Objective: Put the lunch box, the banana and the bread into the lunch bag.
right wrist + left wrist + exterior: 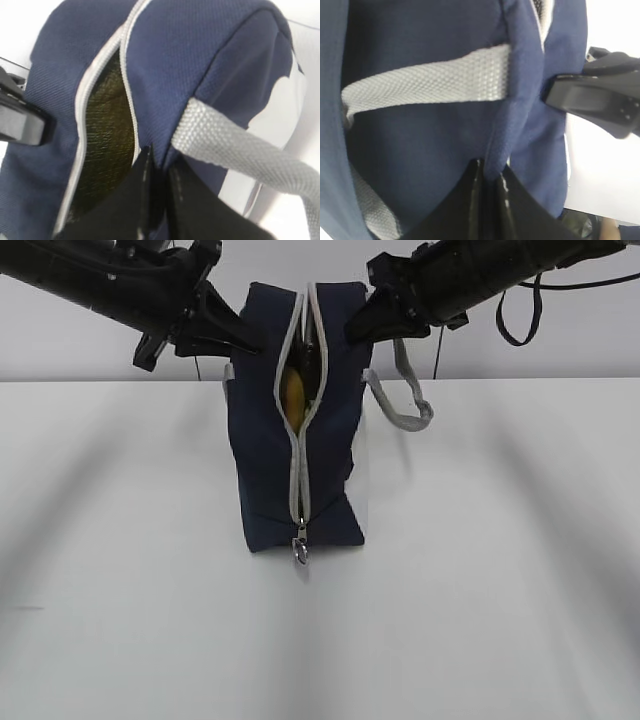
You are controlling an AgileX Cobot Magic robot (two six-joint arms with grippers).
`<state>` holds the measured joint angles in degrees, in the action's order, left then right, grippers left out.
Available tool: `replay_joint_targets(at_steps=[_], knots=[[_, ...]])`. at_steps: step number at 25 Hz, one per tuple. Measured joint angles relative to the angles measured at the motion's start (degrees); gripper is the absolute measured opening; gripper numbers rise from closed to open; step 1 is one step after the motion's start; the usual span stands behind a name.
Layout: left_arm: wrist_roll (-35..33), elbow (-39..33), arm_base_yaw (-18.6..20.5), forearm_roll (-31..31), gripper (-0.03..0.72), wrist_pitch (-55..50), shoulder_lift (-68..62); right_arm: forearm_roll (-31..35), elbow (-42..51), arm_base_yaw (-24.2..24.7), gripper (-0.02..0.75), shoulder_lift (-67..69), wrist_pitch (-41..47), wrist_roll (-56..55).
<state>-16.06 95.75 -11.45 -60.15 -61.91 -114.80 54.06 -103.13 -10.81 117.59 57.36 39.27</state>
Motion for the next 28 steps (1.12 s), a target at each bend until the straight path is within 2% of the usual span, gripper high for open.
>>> replay_joint_targets(at_steps=[3, 6, 9, 12, 17, 21, 25, 28], knots=[[0.0, 0.0, 0.0, 1.3, 0.085, 0.5, 0.0, 0.0, 0.0, 0.0, 0.212, 0.0, 0.7, 0.0], [0.0, 0.0, 0.0, 2.9, 0.233, 0.6, 0.0, -1.6, -0.1, 0.0, 0.406, 0.0, 1.0, 0.2], [0.0, 0.0, 0.0, 3.4, 0.392, 0.7, 0.0, -4.1, -0.1, 0.0, 0.505, 0.0, 1.2, 0.3], [0.0, 0.0, 0.8, 3.4, 0.468, 0.0, 0.0, -7.6, -1.9, 0.0, 0.527, 0.0, 3.5, 0.1], [-0.1, 0.0, 2.6, 3.6, 0.485, -2.2, 0.0, -14.5, -8.9, 0.0, 0.535, 0.0, 10.9, -4.7], [-0.2, 0.0, 3.5, 4.0, 0.486, -3.1, 0.2, -20.1, -14.1, 0.0, 0.535, -0.3, 12.8, -11.4], [-0.2, 0.0, 3.5, 5.0, 0.486, -5.6, 2.4, -27.2, -13.1, -0.3, 0.528, -3.6, 13.1, -18.7], [-0.2, 0.2, 3.5, 6.0, 0.486, -7.0, 3.5, -29.3, -7.8, -1.6, 0.521, -9.5, 13.1, -20.2]])
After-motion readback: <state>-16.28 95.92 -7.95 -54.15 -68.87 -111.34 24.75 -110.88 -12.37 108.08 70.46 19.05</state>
